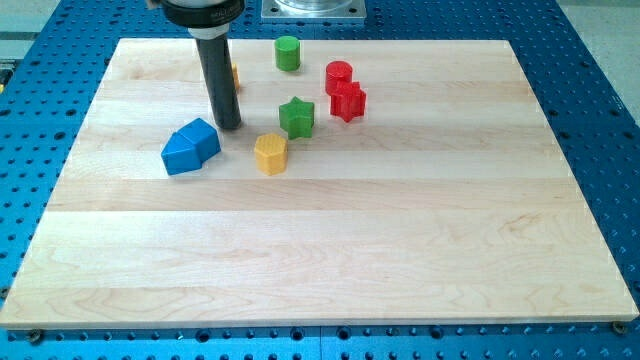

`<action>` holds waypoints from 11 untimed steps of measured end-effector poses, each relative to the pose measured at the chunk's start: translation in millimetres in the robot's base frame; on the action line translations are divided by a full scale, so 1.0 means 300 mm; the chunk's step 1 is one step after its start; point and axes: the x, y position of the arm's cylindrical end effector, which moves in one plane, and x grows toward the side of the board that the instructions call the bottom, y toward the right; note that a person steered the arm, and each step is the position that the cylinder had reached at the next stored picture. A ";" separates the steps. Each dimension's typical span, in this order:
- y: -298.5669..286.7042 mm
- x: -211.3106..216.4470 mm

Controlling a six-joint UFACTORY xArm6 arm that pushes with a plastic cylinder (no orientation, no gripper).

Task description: Place the green blocks in a diagonal line

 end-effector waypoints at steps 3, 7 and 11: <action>0.194 -0.078; 0.265 -0.319; 0.316 -0.604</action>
